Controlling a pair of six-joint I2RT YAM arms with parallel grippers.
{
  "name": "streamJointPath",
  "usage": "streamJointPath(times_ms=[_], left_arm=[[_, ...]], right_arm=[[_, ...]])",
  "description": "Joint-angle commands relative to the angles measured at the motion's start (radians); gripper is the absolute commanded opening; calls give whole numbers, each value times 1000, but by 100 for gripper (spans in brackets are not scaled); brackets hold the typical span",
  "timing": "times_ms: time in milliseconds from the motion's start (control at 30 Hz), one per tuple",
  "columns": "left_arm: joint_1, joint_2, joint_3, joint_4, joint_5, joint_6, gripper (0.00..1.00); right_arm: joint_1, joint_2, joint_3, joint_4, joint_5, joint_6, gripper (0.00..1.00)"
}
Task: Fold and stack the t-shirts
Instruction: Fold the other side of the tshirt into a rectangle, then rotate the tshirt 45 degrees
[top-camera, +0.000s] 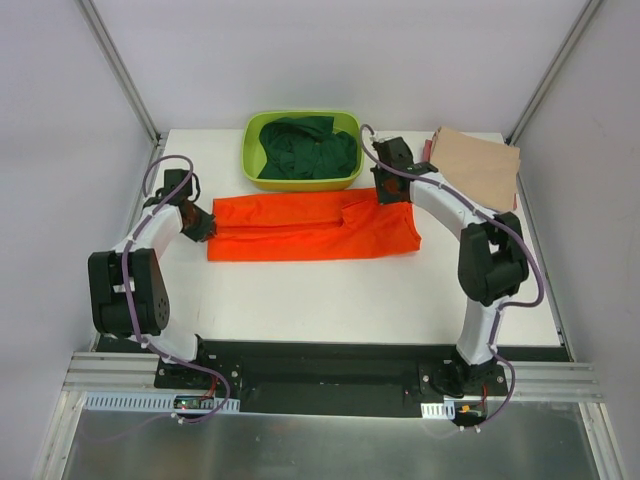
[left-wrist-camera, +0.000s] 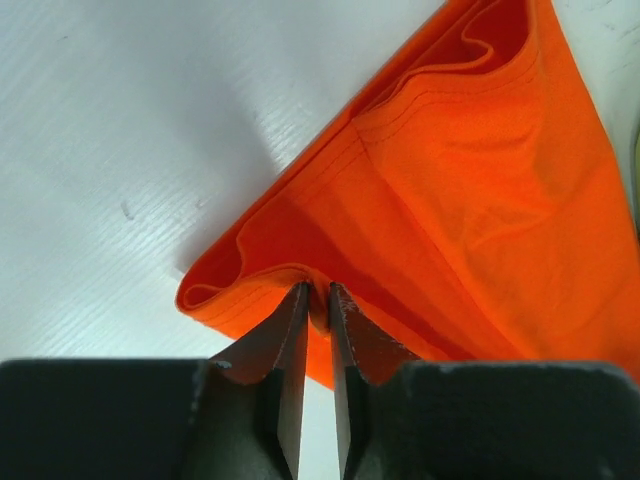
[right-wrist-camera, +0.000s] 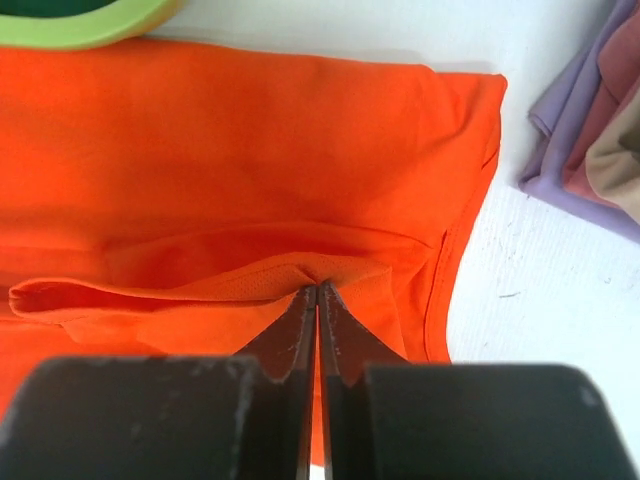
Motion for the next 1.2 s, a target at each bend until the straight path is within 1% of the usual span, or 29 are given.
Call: streamJointPath(times_ms=[0, 33, 67, 100, 133, 167, 200, 267, 300, 333, 400, 467, 500, 533, 600, 767, 867, 933, 1033, 1167], left_arm=[[12, 44, 62, 2, -26, 34, 28], [12, 44, 70, 3, -31, 35, 45], [12, 41, 76, 2, -40, 41, 57], [12, 31, 83, 3, -44, 41, 64], [12, 21, 88, 3, -47, 46, 79], [11, 5, 93, 3, -47, 50, 93], [12, -11, 94, 3, -46, 50, 99], [12, -41, 97, 3, -22, 53, 99], [12, -50, 100, 5, -3, 57, 99], [11, -56, 100, 6, 18, 58, 99], [0, -52, 109, 14, 95, 70, 99], [-18, -30, 125, 26, 155, 92, 99], [-37, -10, 135, 29, 176, 101, 99], [-63, 20, 146, 31, 204, 110, 99], [-90, 74, 169, 34, 238, 124, 99], [-91, 185, 179, 37, 250, 124, 99], [-91, 217, 159, 36, 241, 130, 99], [-91, 223, 134, 34, 226, 133, 99], [-91, 219, 90, 36, 216, 147, 99], [-92, 171, -8, 34, 244, 155, 99]], right_arm=[[-6, 79, 111, -51, 34, 0, 4], [-6, 100, 140, -63, 51, 4, 8], [-8, 123, 177, -80, 74, 14, 17], [-9, 132, 201, -101, 93, 18, 27], [-8, 139, 227, -126, 107, 24, 46], [-8, 134, 240, -141, 116, 29, 58], [-9, 116, 237, -146, 120, 38, 67], [-9, 64, 193, -147, 111, 53, 79], [-6, 36, 154, -146, 99, 64, 84], [-8, -2, 119, -147, 70, 76, 85], [-8, -79, 15, -138, -37, 99, 94], [-6, -163, -99, -96, -163, 129, 99], [-8, -192, -152, -63, -232, 144, 97], [-9, -228, -214, -46, -304, 168, 96], [-9, -245, -268, -34, -363, 188, 96], [-48, -200, -335, -5, -328, 218, 96], [-92, -151, -348, -8, -346, 227, 96], [-112, -131, -366, 4, -373, 228, 96], [-134, -84, -378, 11, -351, 227, 96], [-161, -22, -337, 24, -380, 224, 96]])
